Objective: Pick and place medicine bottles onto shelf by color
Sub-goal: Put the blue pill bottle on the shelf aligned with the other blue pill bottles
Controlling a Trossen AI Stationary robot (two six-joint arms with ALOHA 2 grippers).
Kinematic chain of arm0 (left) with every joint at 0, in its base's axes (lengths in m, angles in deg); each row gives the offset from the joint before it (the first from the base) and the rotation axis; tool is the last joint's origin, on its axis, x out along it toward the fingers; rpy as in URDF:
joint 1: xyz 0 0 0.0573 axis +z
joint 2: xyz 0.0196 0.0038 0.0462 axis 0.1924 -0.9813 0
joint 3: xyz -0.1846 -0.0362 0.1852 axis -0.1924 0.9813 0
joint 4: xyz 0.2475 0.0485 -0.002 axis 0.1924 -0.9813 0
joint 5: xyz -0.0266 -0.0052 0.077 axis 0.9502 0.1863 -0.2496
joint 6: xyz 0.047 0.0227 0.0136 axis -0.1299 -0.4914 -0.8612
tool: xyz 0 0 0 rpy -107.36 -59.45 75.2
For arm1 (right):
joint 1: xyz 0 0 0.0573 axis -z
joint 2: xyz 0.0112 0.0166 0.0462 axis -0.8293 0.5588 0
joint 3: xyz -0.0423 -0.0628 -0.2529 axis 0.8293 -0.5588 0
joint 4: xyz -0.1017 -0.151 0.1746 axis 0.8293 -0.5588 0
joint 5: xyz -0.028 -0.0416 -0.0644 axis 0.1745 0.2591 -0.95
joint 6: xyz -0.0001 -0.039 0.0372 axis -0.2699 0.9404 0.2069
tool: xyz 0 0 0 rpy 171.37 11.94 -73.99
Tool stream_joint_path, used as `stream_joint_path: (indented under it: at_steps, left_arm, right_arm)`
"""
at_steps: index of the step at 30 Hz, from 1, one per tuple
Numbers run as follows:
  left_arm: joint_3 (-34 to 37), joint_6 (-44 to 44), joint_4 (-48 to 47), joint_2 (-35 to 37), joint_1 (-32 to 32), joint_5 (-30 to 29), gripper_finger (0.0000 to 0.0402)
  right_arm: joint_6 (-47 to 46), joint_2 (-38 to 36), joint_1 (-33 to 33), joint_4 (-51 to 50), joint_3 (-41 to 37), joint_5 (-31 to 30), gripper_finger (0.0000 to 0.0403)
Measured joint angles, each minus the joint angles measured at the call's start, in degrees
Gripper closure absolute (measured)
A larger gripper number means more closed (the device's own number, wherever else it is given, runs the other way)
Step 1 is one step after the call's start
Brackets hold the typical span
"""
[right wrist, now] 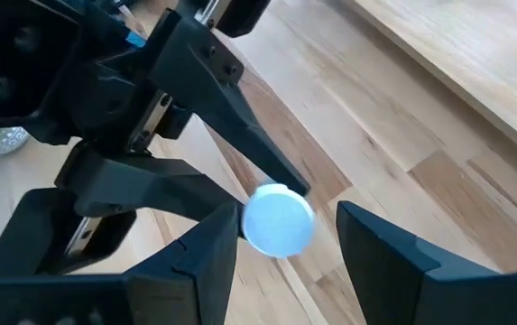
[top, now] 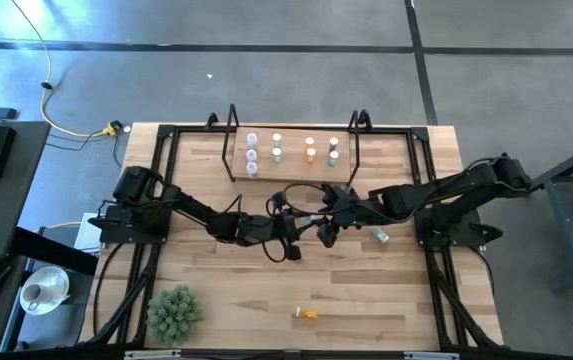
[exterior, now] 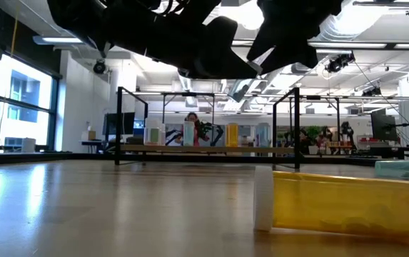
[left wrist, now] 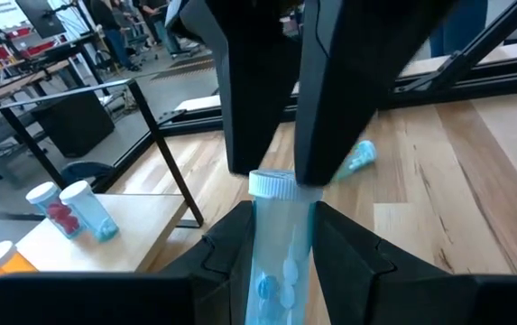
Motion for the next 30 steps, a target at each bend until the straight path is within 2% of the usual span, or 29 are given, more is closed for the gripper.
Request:
stream_joint_path:
  at_steps: [25,30]
  left_arm:
    - [0.0,-1.0,0.1,0.0,0.8,-1.4,0.0309]
    - [0.0,-1.0,0.1,0.0,1.1,-1.2,0.0309]
  right_arm:
    - [-0.8,1.2,1.8,1.5,0.0,1.4,0.0222]
    - [-0.8,1.2,1.8,1.5,0.0,1.3,0.0251]
